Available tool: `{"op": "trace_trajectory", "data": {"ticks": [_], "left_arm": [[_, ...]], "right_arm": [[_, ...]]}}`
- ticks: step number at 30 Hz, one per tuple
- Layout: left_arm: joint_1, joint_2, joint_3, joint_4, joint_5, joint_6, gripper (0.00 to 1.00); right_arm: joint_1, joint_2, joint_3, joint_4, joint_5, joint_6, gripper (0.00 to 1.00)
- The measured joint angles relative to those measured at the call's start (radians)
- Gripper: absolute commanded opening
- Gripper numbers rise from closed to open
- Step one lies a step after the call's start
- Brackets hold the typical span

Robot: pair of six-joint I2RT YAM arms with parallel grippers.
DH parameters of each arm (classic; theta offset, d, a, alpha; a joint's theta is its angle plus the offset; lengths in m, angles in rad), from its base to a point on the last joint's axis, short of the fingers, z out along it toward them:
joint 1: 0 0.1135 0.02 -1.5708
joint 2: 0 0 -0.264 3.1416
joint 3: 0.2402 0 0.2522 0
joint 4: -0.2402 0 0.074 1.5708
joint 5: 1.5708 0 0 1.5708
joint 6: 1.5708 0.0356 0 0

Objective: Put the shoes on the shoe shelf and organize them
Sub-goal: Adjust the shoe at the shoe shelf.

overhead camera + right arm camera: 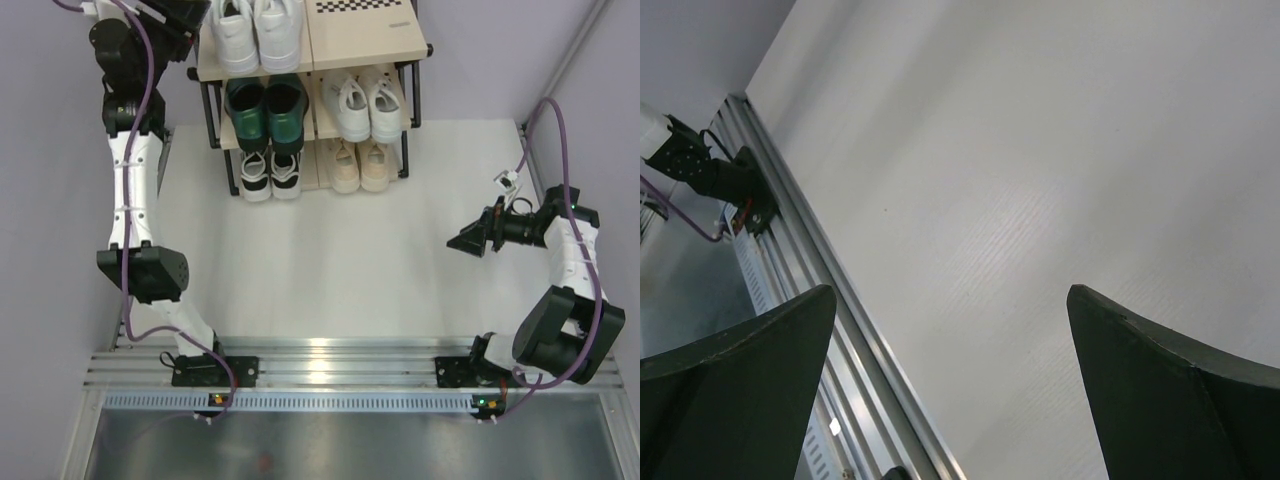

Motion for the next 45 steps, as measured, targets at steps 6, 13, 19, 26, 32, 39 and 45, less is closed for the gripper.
{"op": "trace_trajectory", "data": {"ticks": [6, 13, 19, 26, 32, 39, 45], "left_arm": [[-0.006, -0.124, -0.015, -0.089, -0.142, 0.161, 0.69], [-0.115, -0.341, -0.106, -0.086, -0.202, 0.353, 0.63], [-0.554, -0.455, -0.264, -0.084, -0.199, 0.552, 0.59], [-0.807, -0.343, -0.310, -0.103, -0.375, 0.732, 0.59], [-0.838, -0.176, -0.249, -0.108, -0.558, 0.854, 0.63], [-0.825, -0.108, -0.212, -0.082, -0.734, 0.932, 0.65], [-0.782, -0.096, -0.136, -0.071, -0.780, 0.946, 0.65]], "right_arm": [[-0.003, 0.000, 0.000, 0.000, 0.003, 0.000, 0.99], [-0.003, 0.000, 0.000, 0.001, 0.016, 0.000, 0.99], [-0.005, 0.000, 0.000, 0.006, 0.024, 0.000, 0.99], [-0.010, 0.002, 0.000, 0.015, 0.038, 0.000, 0.99], [-0.011, 0.002, 0.000, 0.023, 0.040, 0.000, 0.99], [-0.012, 0.002, 0.000, 0.024, 0.041, 0.000, 0.99], [-0.012, 0.003, 0.000, 0.024, 0.042, 0.000, 0.99]]}}
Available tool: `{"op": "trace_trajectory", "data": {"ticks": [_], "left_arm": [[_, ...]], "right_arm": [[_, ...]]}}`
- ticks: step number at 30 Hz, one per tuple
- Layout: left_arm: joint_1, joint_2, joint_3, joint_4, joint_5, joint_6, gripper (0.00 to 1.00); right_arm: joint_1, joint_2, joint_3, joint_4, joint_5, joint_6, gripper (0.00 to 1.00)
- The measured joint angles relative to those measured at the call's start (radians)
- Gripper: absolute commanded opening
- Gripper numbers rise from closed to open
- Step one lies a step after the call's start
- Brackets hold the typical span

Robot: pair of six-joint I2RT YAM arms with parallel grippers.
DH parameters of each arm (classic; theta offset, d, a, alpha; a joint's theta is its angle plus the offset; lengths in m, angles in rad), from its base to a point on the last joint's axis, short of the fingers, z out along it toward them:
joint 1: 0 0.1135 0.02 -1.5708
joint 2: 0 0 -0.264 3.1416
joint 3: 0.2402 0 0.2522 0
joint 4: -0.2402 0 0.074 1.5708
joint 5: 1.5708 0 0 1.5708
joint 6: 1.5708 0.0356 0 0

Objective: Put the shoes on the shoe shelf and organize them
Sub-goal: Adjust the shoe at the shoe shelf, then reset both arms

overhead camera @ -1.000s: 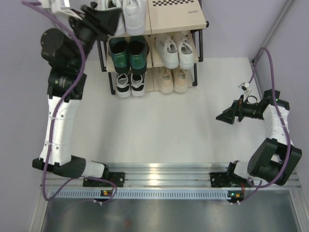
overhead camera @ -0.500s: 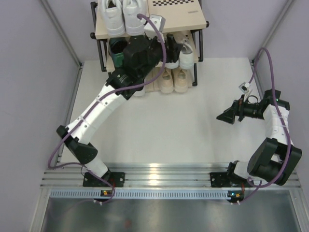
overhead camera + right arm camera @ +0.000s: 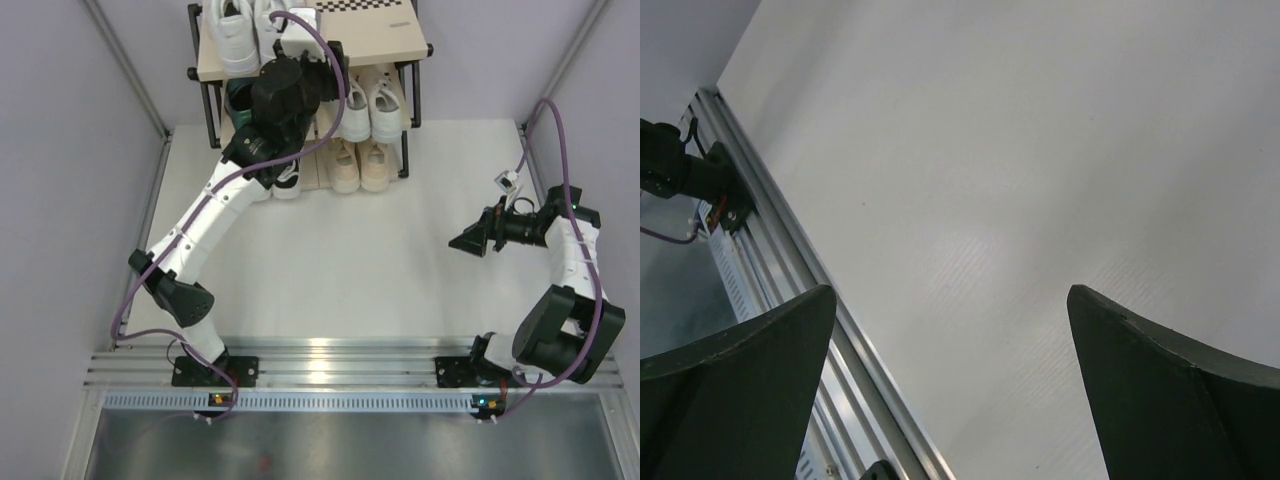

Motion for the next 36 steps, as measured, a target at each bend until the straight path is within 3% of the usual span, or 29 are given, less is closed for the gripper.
{"op": "trace_trajectory", "data": {"ticks": [9, 19, 24, 27, 31, 36], "left_arm": [[0.106, 0.000, 0.001, -0.005, 0.006, -0.034, 0.65], [0.127, -0.003, 0.002, -0.013, 0.050, -0.072, 0.66], [0.145, -0.005, 0.011, -0.022, 0.168, -0.121, 0.72], [0.151, -0.027, 0.012, -0.031, 0.277, -0.165, 0.89], [0.150, -0.174, -0.096, -0.045, 0.400, -0.193, 0.98], [0.147, -0.602, -0.457, -0.112, 0.386, -0.163, 0.99]], "right_arm": [[0.000, 0.003, -0.012, 0.006, 0.002, 0.001, 0.99], [0.000, 0.011, -0.013, 0.019, 0.004, 0.008, 0.99], [0.000, 0.011, -0.013, 0.021, 0.007, 0.008, 0.99], [0.000, 0.010, -0.013, 0.023, 0.021, 0.008, 0.99], [0.000, 0.005, -0.013, 0.046, 0.062, 0.021, 0.99], [0.000, -0.045, 0.000, 0.076, 0.203, 0.044, 0.99]]}}
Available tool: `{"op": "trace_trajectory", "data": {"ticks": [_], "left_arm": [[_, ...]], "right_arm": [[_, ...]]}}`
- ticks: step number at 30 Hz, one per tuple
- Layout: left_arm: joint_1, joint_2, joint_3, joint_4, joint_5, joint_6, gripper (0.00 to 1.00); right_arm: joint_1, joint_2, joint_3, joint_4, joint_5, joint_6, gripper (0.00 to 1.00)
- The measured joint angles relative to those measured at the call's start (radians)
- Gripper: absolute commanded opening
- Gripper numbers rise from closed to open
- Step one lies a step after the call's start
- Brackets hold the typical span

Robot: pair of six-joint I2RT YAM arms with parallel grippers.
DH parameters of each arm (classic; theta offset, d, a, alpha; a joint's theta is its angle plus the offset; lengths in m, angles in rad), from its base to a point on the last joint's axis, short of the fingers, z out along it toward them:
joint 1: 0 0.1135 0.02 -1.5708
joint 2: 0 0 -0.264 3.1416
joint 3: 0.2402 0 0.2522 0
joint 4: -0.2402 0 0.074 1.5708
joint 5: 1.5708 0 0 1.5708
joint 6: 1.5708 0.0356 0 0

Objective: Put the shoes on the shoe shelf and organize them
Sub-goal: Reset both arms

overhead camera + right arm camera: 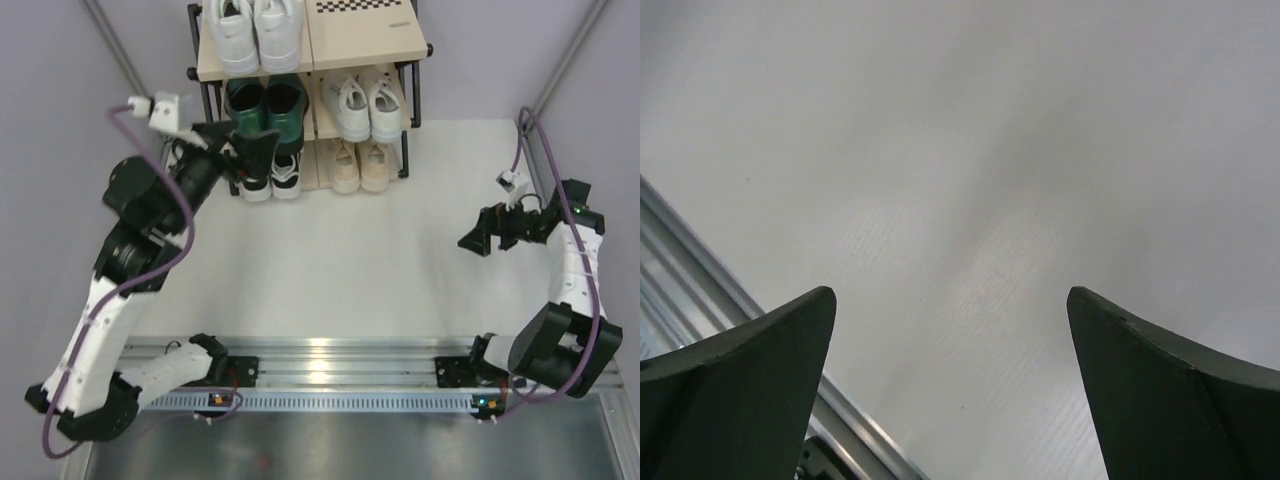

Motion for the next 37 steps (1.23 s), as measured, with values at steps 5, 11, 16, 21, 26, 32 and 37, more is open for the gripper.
{"op": "trace_trajectory", "data": {"ticks": [5, 11, 16, 21, 26, 32, 37], "left_arm": [[0.000, -0.393, -0.349, -0.055, -0.188, 0.028, 0.99], [0.004, -0.518, -0.669, -0.137, -0.420, -0.009, 0.99], [0.047, -0.520, -0.793, -0.208, -0.484, -0.079, 0.99], [0.216, -0.537, -0.871, -0.192, -0.375, -0.139, 0.99], [0.487, -0.508, -0.965, -0.163, -0.089, -0.192, 0.98], [0.618, -0.520, -0.996, -0.148, 0.110, -0.203, 0.98], [0.619, -0.576, -1.015, -0.142, 0.160, -0.196, 0.98]], "right_arm": [[-0.002, -0.117, 0.031, 0.080, 0.179, 0.073, 0.99], [-0.002, -0.245, 0.033, 0.206, 0.320, 0.189, 0.99], [-0.002, -0.303, 0.004, 0.298, 0.368, 0.246, 0.99], [-0.003, -0.340, -0.052, 0.349, 0.433, 0.304, 0.99], [-0.003, -0.409, -0.080, 0.399, 0.551, 0.369, 0.99], [-0.003, -0.501, -0.139, 0.461, 0.634, 0.441, 1.00], [-0.003, -0.556, -0.192, 0.528, 0.675, 0.521, 1.00]]}}
